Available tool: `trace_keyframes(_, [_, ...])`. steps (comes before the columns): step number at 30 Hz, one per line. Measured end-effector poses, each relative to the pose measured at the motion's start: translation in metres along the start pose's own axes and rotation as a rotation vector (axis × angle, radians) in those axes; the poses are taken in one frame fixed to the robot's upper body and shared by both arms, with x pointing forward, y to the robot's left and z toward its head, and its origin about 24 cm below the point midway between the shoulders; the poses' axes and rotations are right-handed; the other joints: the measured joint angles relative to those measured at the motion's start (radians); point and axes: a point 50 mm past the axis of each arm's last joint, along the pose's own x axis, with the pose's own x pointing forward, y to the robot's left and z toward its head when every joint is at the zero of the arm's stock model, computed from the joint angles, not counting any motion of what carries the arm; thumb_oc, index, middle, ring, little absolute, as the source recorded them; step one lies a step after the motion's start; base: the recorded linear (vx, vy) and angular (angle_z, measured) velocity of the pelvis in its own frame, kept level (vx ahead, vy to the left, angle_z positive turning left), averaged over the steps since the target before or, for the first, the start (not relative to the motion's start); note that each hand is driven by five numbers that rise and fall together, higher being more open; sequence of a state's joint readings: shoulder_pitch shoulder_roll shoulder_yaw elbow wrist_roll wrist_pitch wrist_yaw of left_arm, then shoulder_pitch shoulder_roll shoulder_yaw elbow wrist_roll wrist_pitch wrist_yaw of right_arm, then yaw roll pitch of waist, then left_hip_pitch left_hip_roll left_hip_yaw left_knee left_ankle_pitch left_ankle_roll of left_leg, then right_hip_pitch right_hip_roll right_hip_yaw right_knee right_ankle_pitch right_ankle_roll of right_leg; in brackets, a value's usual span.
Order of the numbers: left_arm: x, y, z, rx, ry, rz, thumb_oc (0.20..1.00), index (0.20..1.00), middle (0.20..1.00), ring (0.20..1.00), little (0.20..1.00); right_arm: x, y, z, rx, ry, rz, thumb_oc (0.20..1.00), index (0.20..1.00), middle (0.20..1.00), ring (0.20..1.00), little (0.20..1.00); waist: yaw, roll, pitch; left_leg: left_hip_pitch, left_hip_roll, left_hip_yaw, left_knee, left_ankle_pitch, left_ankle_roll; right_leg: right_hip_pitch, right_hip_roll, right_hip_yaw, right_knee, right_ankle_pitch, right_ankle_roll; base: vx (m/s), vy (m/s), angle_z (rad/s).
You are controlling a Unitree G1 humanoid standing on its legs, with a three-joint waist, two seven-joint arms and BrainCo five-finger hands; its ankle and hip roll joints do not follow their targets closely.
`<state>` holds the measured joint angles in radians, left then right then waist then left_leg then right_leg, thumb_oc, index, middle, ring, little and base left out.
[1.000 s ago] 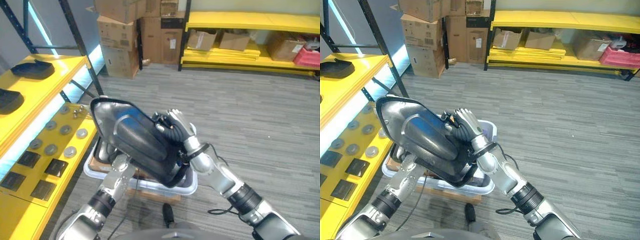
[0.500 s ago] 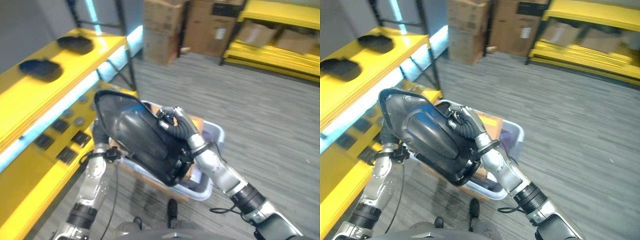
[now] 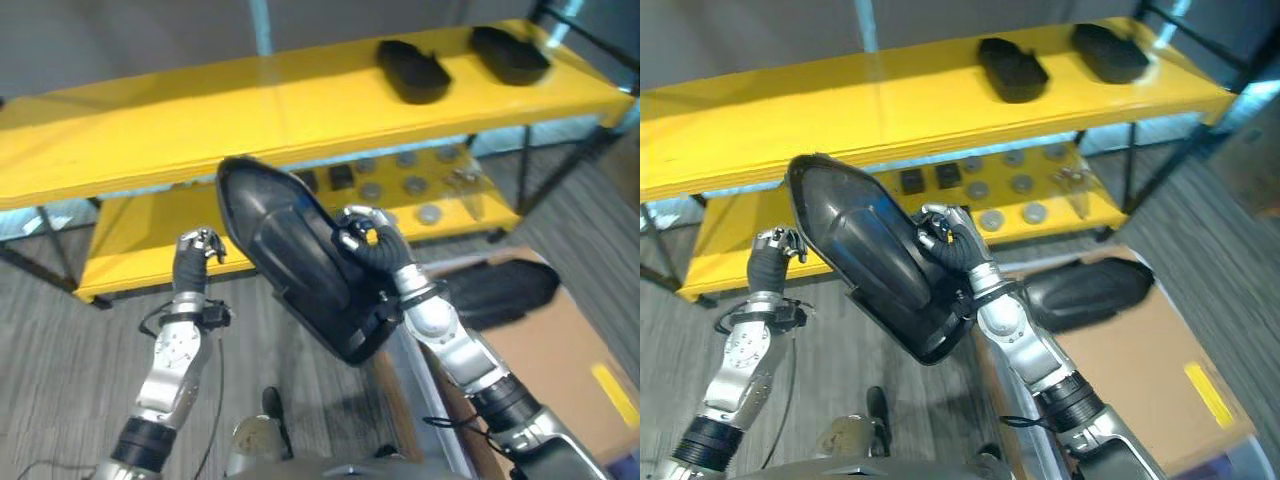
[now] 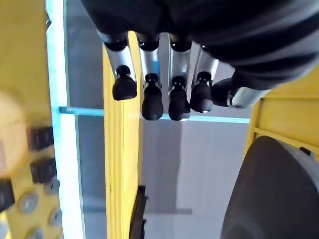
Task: Move parts from the plastic box to the shelf.
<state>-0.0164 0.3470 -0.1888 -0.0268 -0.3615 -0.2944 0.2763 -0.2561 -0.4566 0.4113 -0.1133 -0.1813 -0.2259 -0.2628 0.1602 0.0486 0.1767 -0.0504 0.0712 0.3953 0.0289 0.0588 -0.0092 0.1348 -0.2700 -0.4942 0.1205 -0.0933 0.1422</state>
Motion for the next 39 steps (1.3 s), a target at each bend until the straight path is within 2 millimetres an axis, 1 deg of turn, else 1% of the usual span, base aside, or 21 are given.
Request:
trace_keyframes(1, [-0.003, -0.001, -0.002, 0.011, 0.007, -0.004, 0.200, 0.200, 0.200, 0.200, 0.200, -0.001, 0.002, 0.003, 0.010, -0.007, -0.004, 0.200, 0.200, 0.200, 0.200, 0.200, -0.013, -0.005, -0.020, 0.001, -0.058, -0.034, 0.016, -0.005, 0.029, 0.021, -0.052, 0.008, 0.022, 0.001, -0.001, 0.15, 0.383, 1.11])
trace_keyframes(2, [-0.002, -0.003, -0.002, 0.014, 0.004, -0.012, 0.200, 0.200, 0.200, 0.200, 0.200, 0.001, 0.000, 0.008, 0.010, -0.032, -0.007, 0.200, 0.200, 0.200, 0.200, 0.200, -0.032, -0.003, -0.027, 0.003, -0.092, -0.061, 0.021, -0.017, 0.050, 0.018, -0.094, 0.026, 0.076, 0.007, -0.006, 0.13, 0.346, 1.02])
trace_keyframes(4, [0.000, -0.004, 0.000, 0.021, -0.004, -0.019, 0.200, 0.200, 0.200, 0.200, 0.200, 0.004, -0.001, 0.012, 0.009, -0.054, -0.013, 0.200, 0.200, 0.200, 0.200, 0.200, -0.041, 0.003, -0.031, 0.019, -0.124, -0.073, 0.021, -0.016, 0.077, -0.035, -0.154, 0.073, 0.233, 0.042, -0.012, 0.07, 0.177, 0.63])
trace_keyframes(5, [0.007, -0.006, 0.005, 0.030, -0.033, -0.033, 0.200, 0.200, 0.200, 0.200, 0.200, 0.004, -0.001, 0.015, 0.007, -0.065, -0.018, 0.200, 0.200, 0.200, 0.200, 0.200, -0.057, 0.007, -0.031, 0.039, -0.136, -0.113, 0.015, -0.022, 0.107, -0.145, -0.177, 0.180, 0.440, 0.050, -0.003, 0.19, 0.138, 0.69])
trace_keyframes(7, [0.015, -0.007, 0.009, 0.059, -0.055, -0.053, 0.200, 0.200, 0.200, 0.200, 0.200, 0.003, -0.001, 0.016, 0.004, -0.067, -0.019, 0.200, 0.200, 0.200, 0.200, 0.200, -0.076, -0.002, -0.033, 0.060, -0.145, -0.130, -0.011, -0.028, 0.108, -0.226, -0.127, 0.302, 0.487, 0.015, 0.049, 0.34, 0.177, 0.54])
trace_keyframes(8, [0.016, -0.004, 0.009, 0.077, -0.058, -0.056, 0.200, 0.200, 0.200, 0.200, 0.200, 0.003, -0.003, 0.015, -0.032, -0.073, -0.036, 0.200, 0.200, 0.200, 0.200, 0.200, -0.080, 0.006, -0.028, 0.093, -0.132, -0.129, -0.051, -0.058, 0.109, -0.305, 0.039, 0.559, 0.445, -0.060, 0.084, 0.24, 0.094, 0.15])
trace_keyframes(9, [0.015, -0.002, 0.007, 0.092, -0.042, -0.070, 0.200, 0.200, 0.200, 0.200, 0.200, 0.003, -0.004, 0.013, -0.056, -0.062, -0.046, 0.200, 0.200, 0.200, 0.200, 0.200, -0.086, 0.004, -0.026, 0.101, -0.134, -0.126, -0.063, -0.052, 0.107, -0.340, 0.082, 0.573, 0.402, -0.091, 0.082, 0.19, 0.047, -0.05])
trace_keyframes(10, [0.013, -0.001, 0.004, 0.102, -0.026, -0.079, 0.200, 0.200, 0.200, 0.200, 0.200, 0.002, -0.007, 0.013, -0.100, -0.067, -0.052, 0.200, 0.200, 0.200, 0.200, 0.200, -0.092, 0.004, -0.026, 0.107, -0.132, -0.120, -0.073, -0.052, 0.106, -0.380, 0.114, 0.552, 0.362, -0.098, 0.065, 0.11, -0.006, 0.02])
trace_keyframes(11, [0.012, -0.001, 0.002, 0.104, -0.016, -0.082, 0.282, 0.282, 0.282, 0.282, 0.282, 0.001, -0.011, 0.012, -0.145, -0.072, -0.072, 0.200, 0.200, 0.200, 0.200, 0.200, -0.107, 0.004, -0.025, 0.109, -0.133, -0.134, -0.072, -0.053, 0.104, -0.408, 0.146, 0.533, 0.322, -0.084, 0.043, 0.15, -0.011, 0.31])
trace_keyframes(12, [0.011, -0.006, -0.001, 0.092, -0.007, -0.096, 0.793, 0.793, 0.793, 0.793, 0.793, -0.004, -0.021, 0.006, -0.231, -0.056, -0.122, 0.200, 0.200, 0.200, 0.200, 0.200, -0.135, 0.004, -0.025, 0.117, -0.133, -0.161, -0.073, -0.058, 0.096, -0.446, 0.214, 0.519, 0.267, -0.056, 0.018, 0.15, -0.020, 0.64])
trace_keyframes(13, [0.010, -0.010, -0.003, 0.089, 0.003, -0.115, 1.000, 1.000, 1.000, 1.000, 1.000, -0.006, -0.028, 0.003, -0.280, -0.043, -0.153, 0.200, 0.200, 0.200, 0.200, 0.200, -0.147, -0.002, -0.028, 0.126, -0.140, -0.177, -0.075, -0.061, 0.092, -0.445, 0.241, 0.524, 0.200, -0.005, 0.000, 0.15, -0.043, 0.71])
trace_keyframes(15, [0.007, -0.017, -0.006, 0.069, 0.019, -0.149, 1.000, 1.000, 1.000, 1.000, 1.000, -0.008, -0.044, -0.002, -0.410, -0.044, -0.212, 0.200, 0.200, 0.200, 0.200, 0.200, -0.157, -0.018, -0.036, 0.164, -0.172, -0.197, -0.103, -0.070, 0.080, -0.418, 0.266, 0.550, 0.089, 0.114, -0.015, 0.14, -0.083, 0.54])
trace_keyframes(16, [0.006, -0.020, -0.007, 0.054, 0.026, -0.162, 1.000, 1.000, 1.000, 1.000, 1.000, -0.007, -0.051, -0.005, -0.460, -0.041, -0.235, 0.200, 0.200, 0.200, 0.200, 0.200, -0.165, -0.013, -0.037, 0.177, -0.181, -0.215, -0.105, -0.075, 0.073, -0.393, 0.262, 0.553, 0.062, 0.175, -0.067, 0.08, -0.074, 0.38])
trace_keyframes(18, [0.005, -0.026, -0.005, 0.021, 0.018, -0.191, 1.000, 1.000, 1.000, 1.000, 1.000, -0.009, -0.062, -0.011, -0.531, -0.014, -0.280, 0.200, 0.200, 0.200, 0.200, 0.200, -0.158, 0.020, -0.046, 0.175, -0.159, -0.212, -0.101, -0.086, 0.055, -0.359, 0.278, 0.540, -0.007, 0.198, -0.079, 0.10, -0.089, 0.06])
trace_keyframes(19, [0.007, -0.028, -0.001, 0.009, 0.004, -0.204, 1.000, 1.000, 1.000, 1.000, 1.000, -0.009, -0.065, -0.013, -0.557, -0.004, -0.296, 0.200, 0.200, 0.200, 0.200, 0.200, -0.156, 0.025, -0.045, 0.174, -0.152, -0.208, -0.096, -0.085, 0.049, -0.341, 0.285, 0.538, -0.038, 0.216, -0.096, 0.17, -0.118, -0.08])
trace_keyframes(20, [0.007, -0.032, 0.005, -0.021, -0.013, -0.232, 1.000, 1.000, 1.000, 1.000, 1.000, -0.011, -0.069, -0.017, -0.607, 0.010, -0.296, 0.200, 0.200, 0.200, 0.200, 0.200, -0.159, 0.038, -0.046, 0.182, -0.127, -0.203, -0.101, -0.093, 0.037, -0.314, 0.303, 0.528, -0.086, 0.223, -0.097, 0.18, -0.123, -0.08])
trace_keyframes(22, [0.005, -0.037, 0.008, -0.054, -0.012, -0.278, 1.000, 1.000, 1.000, 1.000, 1.000, -0.012, -0.073, -0.019, -0.650, 0.016, -0.297, 0.200, 0.200, 0.200, 0.200, 0.200, -0.154, 0.041, -0.047, 0.189, -0.118, -0.192, -0.092, -0.100, 0.026, -0.292, 0.313, 0.524, -0.119, 0.236, -0.104, 0.11, -0.096, -0.15])
trace_keyframes(26, [0.003, -0.044, 0.005, -0.099, 0.025, -0.364, 1.000, 1.000, 1.000, 1.000, 1.000, -0.012, -0.077, -0.018, -0.708, -0.001, -0.307, 0.200, 0.200, 0.200, 0.200, 0.200, -0.162, 0.081, -0.044, 0.198, -0.093, -0.166, -0.062, -0.108, 0.009, -0.238, 0.330, 0.516, -0.185, 0.246, -0.132, 0.09, -0.095, -0.09])
trace_keyframes(29, [0.000, -0.049, 0.002, -0.106, 0.050, -0.411, 1.000, 1.000, 1.000, 1.000, 1.000, -0.007, -0.081, -0.020, -0.749, -0.007, -0.304, 0.200, 0.200, 0.200, 0.200, 0.200, -0.159, 0.099, -0.041, 0.187, -0.091, -0.144, -0.012, -0.116, -0.007, -0.218, 0.326, 0.520, -0.201, 0.244, -0.137, 0.08, -0.057, -0.02])
trace_keyframes(36, [-0.005, -0.059, -0.004, -0.118, 0.093, -0.459, 1.000, 1.000, 1.000, 1.000, 1.000, 0.004, -0.084, -0.011, -0.763, -0.061, -0.329, 0.200, 0.200, 0.200, 0.200, 0.200, -0.166, 0.129, -0.033, 0.195, -0.089, -0.146, -0.009, -0.110, -0.016, -0.209, 0.328, 0.524, -0.199, 0.238, -0.145, 0.08, -0.036, 0.00])
trace_keyframes(39, [-0.004, -0.064, -0.003, -0.140, 0.098, -0.460, 1.000, 1.000, 1.000, 1.000, 1.000, 0.005, -0.082, -0.009, -0.735, -0.063, -0.341, 0.200, 0.200, 0.200, 0.200, 0.200, -0.176, 0.150, -0.028, 0.193, -0.072, -0.144, -0.041, -0.145, -0.012, -0.237, 0.347, 0.503, -0.181, 0.237, -0.145, 0.05, -0.024, 0.01])
